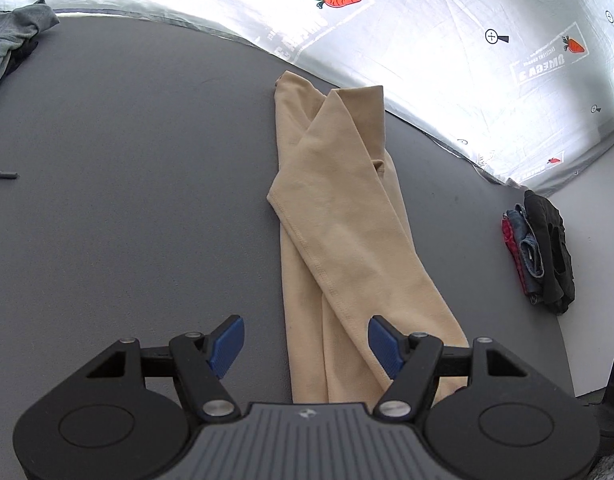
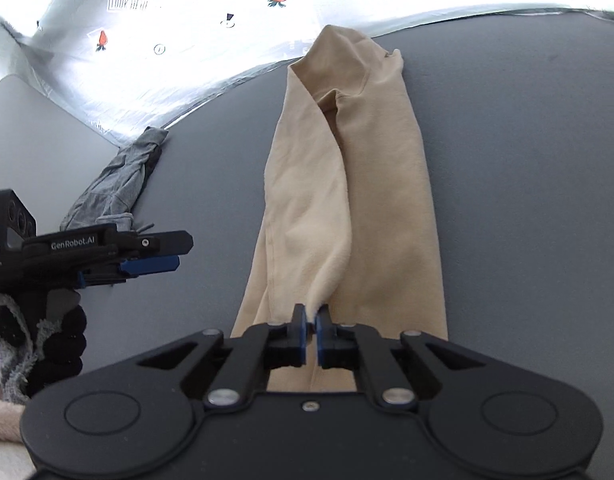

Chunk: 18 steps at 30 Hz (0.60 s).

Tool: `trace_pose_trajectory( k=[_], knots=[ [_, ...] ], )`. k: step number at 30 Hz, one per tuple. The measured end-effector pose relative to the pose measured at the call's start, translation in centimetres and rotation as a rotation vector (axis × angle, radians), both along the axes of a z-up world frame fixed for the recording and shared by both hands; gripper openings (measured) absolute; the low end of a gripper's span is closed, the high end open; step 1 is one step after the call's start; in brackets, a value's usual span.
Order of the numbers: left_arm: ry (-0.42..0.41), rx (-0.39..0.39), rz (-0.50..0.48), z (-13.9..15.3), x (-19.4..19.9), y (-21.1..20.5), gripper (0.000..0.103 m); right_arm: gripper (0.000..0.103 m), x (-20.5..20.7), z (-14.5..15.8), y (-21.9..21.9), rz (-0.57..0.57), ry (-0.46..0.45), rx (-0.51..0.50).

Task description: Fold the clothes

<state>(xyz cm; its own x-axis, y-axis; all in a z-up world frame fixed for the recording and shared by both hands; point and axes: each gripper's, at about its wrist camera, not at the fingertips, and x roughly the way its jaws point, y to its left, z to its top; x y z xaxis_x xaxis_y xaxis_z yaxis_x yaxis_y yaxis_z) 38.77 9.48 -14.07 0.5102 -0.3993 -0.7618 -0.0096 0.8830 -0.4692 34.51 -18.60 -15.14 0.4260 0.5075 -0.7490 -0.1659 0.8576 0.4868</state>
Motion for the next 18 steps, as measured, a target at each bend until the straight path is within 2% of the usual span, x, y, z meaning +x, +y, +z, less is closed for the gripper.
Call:
trace_pose_trajectory(
  k=[3,7,10,16,17,18],
  knots=[
    [0.011,0.003,-0.013,-0.3,-0.3,-0.5,0.070,0.005,-1.3,-0.5,-2.5,-0.072,0.062,0.066],
    [0.032,0.016,-0.031,-0.9,-0.4,-1.3,0.070,0.005,-2.1,-2.8,-3.3,-0.104,0.169,0.035],
    [0.042,0.047,-0.042,-1.1,-0.5,-2.1,0.075,0.006,-2.0,-3.3,-3.2,-0.098,0.199,0.022],
    [0.060,0.190,-0.039,-1.4,-0.2,-3.5,0.077,0.036,-1.6,-1.0,-2.0,-0.036,0.074,-0.144],
    [0.066,0.203,-0.036,-1.5,-0.1,-3.6,0.078,0.049,-1.4,-0.8,-2.0,-0.035,0.048,-0.160],
    [0.073,0.208,-0.032,-1.6,-0.1,-3.6,0.080,0.056,-1.2,-0.5,-2.0,-0.034,0.021,-0.175]
  ],
)
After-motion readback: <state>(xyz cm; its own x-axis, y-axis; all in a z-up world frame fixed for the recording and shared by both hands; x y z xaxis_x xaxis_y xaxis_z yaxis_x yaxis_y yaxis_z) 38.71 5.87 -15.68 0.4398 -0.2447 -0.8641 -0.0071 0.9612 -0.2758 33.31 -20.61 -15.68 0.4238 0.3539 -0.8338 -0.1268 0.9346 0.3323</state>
